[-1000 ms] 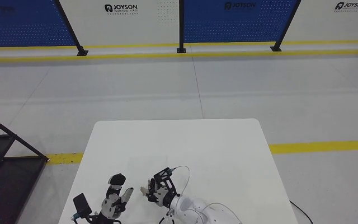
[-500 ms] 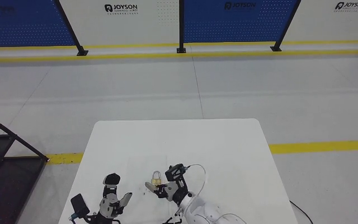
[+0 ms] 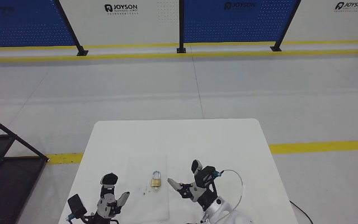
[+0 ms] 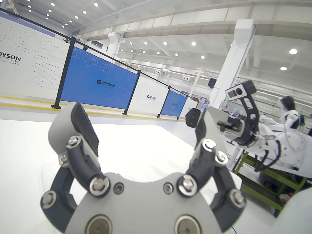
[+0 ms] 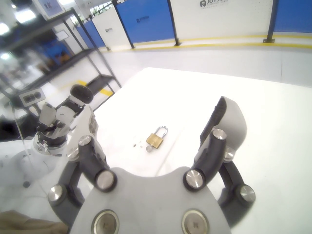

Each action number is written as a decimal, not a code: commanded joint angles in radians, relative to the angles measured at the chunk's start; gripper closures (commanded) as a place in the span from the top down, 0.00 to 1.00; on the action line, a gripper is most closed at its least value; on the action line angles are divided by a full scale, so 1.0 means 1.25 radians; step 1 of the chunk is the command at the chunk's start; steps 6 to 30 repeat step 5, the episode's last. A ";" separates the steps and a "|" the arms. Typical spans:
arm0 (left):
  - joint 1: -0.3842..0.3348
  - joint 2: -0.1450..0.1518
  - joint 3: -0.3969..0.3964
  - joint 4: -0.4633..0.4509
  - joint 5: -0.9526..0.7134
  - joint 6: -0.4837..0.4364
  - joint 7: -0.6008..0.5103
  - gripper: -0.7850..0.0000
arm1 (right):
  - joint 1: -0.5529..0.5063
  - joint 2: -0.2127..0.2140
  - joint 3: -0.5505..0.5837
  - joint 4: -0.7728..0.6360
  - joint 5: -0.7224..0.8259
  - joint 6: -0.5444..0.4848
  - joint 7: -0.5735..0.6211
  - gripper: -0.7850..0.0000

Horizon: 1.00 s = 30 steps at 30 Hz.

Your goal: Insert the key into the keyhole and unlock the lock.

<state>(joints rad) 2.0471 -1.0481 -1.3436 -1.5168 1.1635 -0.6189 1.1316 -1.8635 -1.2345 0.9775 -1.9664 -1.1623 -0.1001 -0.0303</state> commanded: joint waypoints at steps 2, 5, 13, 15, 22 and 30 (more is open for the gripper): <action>0.000 0.000 0.000 0.000 0.000 0.000 0.000 1.00 | 0.000 0.000 0.000 0.000 0.000 0.000 0.000 1.00; 0.000 0.000 0.000 0.000 0.000 0.000 0.000 1.00 | 0.000 0.000 0.000 0.000 0.000 0.000 0.000 1.00; 0.000 0.000 0.000 0.000 0.000 0.000 0.000 1.00 | 0.000 0.000 0.000 0.000 0.000 0.000 0.000 1.00; 0.000 0.000 0.000 0.000 0.000 0.000 0.000 1.00 | 0.000 0.000 0.000 0.000 0.000 0.000 0.000 1.00; 0.000 0.000 0.000 0.000 0.000 0.000 0.000 1.00 | 0.000 0.000 0.000 0.000 0.000 0.000 0.000 1.00; 0.000 0.000 0.000 0.000 0.000 0.000 0.000 1.00 | 0.000 0.000 0.000 0.000 0.000 0.000 0.000 1.00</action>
